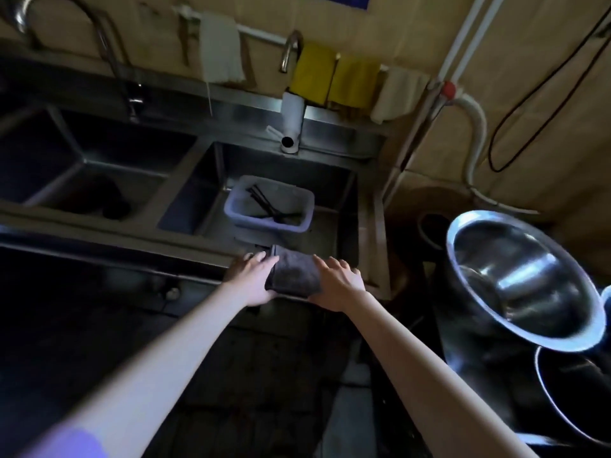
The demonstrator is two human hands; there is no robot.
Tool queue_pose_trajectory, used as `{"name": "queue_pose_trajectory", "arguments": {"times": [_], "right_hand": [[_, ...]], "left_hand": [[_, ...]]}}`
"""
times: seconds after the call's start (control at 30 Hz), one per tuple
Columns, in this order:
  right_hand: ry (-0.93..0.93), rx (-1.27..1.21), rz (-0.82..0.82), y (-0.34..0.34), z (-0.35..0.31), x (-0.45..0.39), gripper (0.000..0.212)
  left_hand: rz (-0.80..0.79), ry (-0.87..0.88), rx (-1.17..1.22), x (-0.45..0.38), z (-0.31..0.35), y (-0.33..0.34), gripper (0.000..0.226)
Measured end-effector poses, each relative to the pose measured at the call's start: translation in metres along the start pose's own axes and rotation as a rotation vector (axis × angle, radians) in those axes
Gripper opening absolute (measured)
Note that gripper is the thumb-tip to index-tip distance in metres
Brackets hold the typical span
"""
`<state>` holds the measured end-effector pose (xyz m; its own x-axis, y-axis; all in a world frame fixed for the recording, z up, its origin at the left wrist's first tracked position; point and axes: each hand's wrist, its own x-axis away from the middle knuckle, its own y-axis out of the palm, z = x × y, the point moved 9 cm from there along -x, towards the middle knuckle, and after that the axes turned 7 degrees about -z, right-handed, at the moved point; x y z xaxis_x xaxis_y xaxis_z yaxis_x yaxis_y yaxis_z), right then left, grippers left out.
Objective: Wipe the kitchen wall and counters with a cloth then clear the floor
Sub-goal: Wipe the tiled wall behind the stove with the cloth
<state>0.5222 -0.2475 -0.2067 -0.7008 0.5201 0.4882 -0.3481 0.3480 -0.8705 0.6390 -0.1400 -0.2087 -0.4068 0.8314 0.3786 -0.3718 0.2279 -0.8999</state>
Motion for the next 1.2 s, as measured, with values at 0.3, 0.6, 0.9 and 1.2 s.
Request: {"name": "queue_pose_trajectory", "arguments": {"times": [0.3,0.6,0.9,1.2], "right_hand": [[0.015,-0.018,-0.054,0.026,0.019,-0.041,0.07],[0.09,-0.343,0.051,0.026,0.021,-0.054,0.043],[0.064,-0.514,0.096,0.022,0.018,-0.055,0.04],[0.103,-0.461,0.205,0.017,0.024,-0.042,0.053]], "left_hand": [[-0.031,-0.036,-0.188,-0.044,-0.011,0.015,0.056],[0.024,0.0,0.111,-0.055,-0.012,0.017,0.039],[0.04,-0.059,0.56,-0.064,-0.013,0.023,0.024],[0.135,0.029,0.444,-0.064,0.007,0.012,0.036]]}}
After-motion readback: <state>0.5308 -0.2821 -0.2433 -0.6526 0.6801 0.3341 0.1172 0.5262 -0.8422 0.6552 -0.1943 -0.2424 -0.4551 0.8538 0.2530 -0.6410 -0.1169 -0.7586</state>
